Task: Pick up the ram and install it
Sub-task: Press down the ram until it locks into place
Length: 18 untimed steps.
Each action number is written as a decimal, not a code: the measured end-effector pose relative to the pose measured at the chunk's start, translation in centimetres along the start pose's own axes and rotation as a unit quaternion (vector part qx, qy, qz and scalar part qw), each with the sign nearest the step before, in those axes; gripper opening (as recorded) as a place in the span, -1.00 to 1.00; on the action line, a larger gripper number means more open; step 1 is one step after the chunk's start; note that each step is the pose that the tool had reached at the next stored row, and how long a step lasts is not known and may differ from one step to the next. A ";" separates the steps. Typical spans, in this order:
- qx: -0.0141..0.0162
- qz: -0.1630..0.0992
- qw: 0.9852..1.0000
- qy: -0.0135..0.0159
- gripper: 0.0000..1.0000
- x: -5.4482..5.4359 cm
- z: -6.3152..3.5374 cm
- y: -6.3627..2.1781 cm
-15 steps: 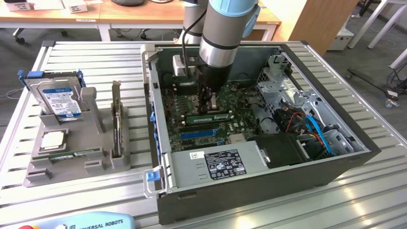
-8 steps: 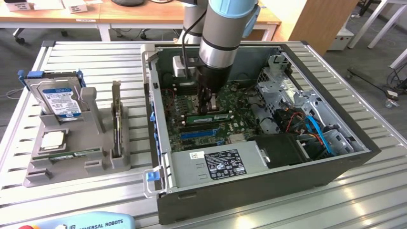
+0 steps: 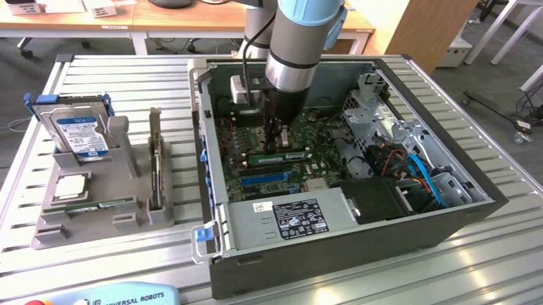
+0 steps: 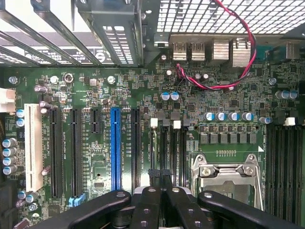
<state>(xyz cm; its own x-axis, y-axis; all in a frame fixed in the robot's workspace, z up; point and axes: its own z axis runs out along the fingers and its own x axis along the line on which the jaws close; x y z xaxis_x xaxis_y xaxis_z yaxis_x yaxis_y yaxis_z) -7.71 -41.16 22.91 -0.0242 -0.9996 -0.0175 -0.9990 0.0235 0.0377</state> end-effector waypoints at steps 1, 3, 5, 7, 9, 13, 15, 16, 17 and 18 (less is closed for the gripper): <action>0.000 0.000 1.000 0.000 -0.80 0.0 0.00 0.00; 0.000 0.000 1.000 0.000 -0.80 0.0 0.05 -0.01; 0.000 0.000 1.000 0.000 -0.80 0.0 0.16 -0.01; 0.000 0.000 1.000 0.000 -0.80 0.0 0.17 -0.01; 0.000 0.000 1.000 0.000 -0.80 0.0 0.20 -0.01; 0.000 0.000 1.000 0.000 -0.80 0.0 0.34 -0.01; 0.000 0.000 1.000 0.000 -0.80 0.0 0.34 -0.01; 0.000 0.000 1.000 0.000 -0.80 0.0 0.35 -0.01; 0.000 0.000 1.000 0.000 -0.80 0.0 0.39 -0.02; 0.000 0.000 1.000 0.000 -0.80 0.0 0.44 -0.02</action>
<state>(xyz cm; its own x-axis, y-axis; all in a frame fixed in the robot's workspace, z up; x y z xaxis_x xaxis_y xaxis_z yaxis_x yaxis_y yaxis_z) -7.71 -41.16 22.47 -0.0242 -0.9996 -0.0176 -0.9990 0.0235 0.0376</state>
